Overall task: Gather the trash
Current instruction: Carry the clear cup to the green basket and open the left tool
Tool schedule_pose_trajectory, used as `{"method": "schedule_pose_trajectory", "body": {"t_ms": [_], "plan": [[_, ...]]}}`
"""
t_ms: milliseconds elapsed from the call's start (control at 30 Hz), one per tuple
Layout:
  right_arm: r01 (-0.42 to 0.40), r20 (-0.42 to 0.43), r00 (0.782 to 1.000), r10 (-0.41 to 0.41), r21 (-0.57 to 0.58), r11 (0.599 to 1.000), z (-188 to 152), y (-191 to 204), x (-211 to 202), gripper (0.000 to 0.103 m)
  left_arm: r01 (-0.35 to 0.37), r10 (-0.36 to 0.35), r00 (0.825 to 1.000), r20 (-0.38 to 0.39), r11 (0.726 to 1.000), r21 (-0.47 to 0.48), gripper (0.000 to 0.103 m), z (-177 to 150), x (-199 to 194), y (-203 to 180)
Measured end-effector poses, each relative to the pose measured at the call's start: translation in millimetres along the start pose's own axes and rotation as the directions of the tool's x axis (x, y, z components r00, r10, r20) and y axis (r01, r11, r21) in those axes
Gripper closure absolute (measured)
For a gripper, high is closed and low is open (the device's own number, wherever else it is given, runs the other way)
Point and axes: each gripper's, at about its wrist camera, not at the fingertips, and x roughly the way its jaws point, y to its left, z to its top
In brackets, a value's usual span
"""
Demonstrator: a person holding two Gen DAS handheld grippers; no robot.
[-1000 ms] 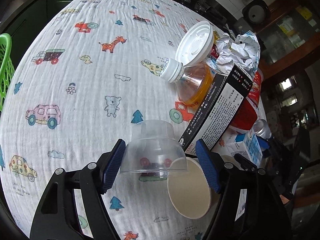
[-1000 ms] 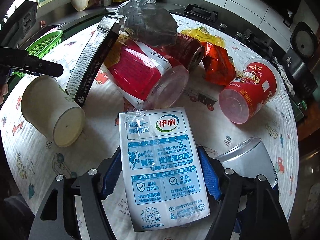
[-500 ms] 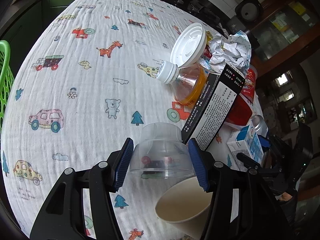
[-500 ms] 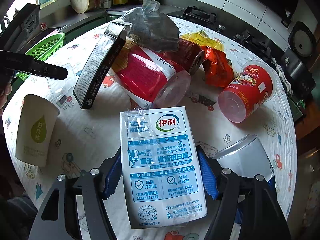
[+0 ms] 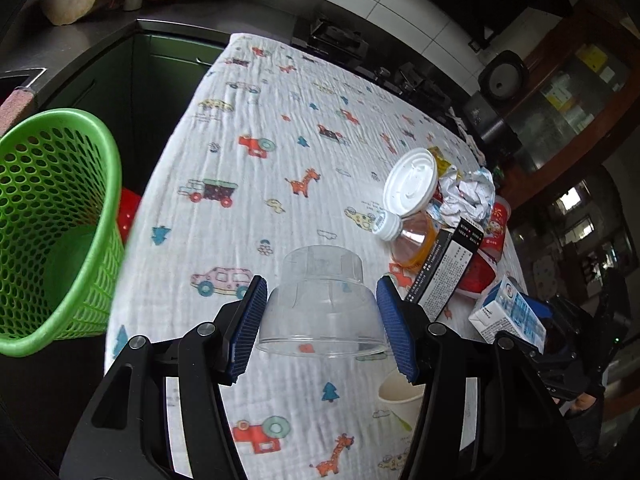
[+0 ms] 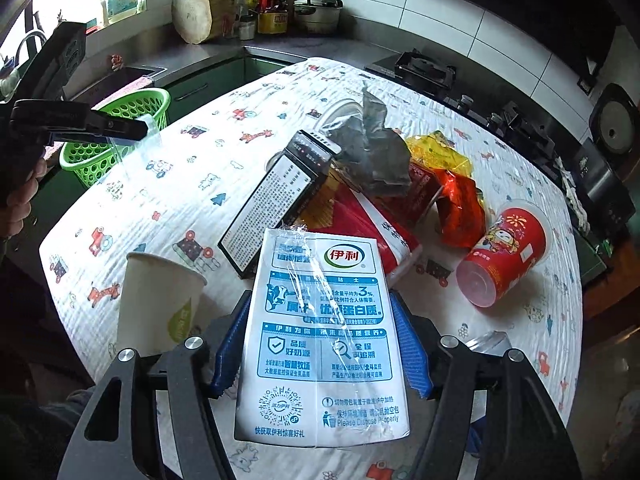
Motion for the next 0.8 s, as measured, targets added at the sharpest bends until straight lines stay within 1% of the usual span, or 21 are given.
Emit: {"method": "schedule_pose_trajectory", "body": {"t_ms": [100,167,200,333,467,533,633,733,800], "plan": [[-0.014,-0.007,1.000,0.014,0.011,1.000,4,8,5,0.040,-0.023,0.024,0.999,0.031,0.999,-0.023,0.047,7,-17,19],[-0.020,0.016,1.000,0.020,0.011,1.000,12,12,0,0.040,-0.046,0.047,0.998,0.047,0.998,-0.037,0.047,11,-29,35],[-0.035,0.028,0.999,0.035,0.014,0.999,16,14,-4,0.040,-0.056,0.059,0.997,0.059,0.997,-0.045,0.047,12,-36,42],[-0.061,0.081,0.995,0.063,-0.019,0.998,41,32,-22,0.040,-0.110,0.119,0.988,0.103,0.990,-0.087,0.047,18,-63,79],[-0.113,0.118,0.986,0.119,-0.057,0.992,76,59,-24,0.040,-0.160,0.181,0.973,0.143,0.977,-0.142,0.047,26,-84,120],[-0.144,0.124,0.980,0.153,-0.077,0.987,93,75,-19,0.040,-0.183,0.207,0.969,0.138,0.969,-0.168,0.047,30,-86,141],[-0.185,0.124,0.972,0.200,-0.118,0.976,121,103,-9,0.040,-0.191,0.215,0.971,0.104,0.960,-0.204,0.046,35,-77,169],[-0.219,0.119,0.964,0.238,-0.153,0.964,147,130,2,0.040,-0.233,0.249,0.967,0.051,0.950,-0.208,0.046,40,-57,189],[-0.235,0.105,0.961,0.255,-0.175,0.956,162,146,11,0.040,-0.241,0.251,0.968,0.019,0.946,-0.219,0.046,41,-43,204]]}}
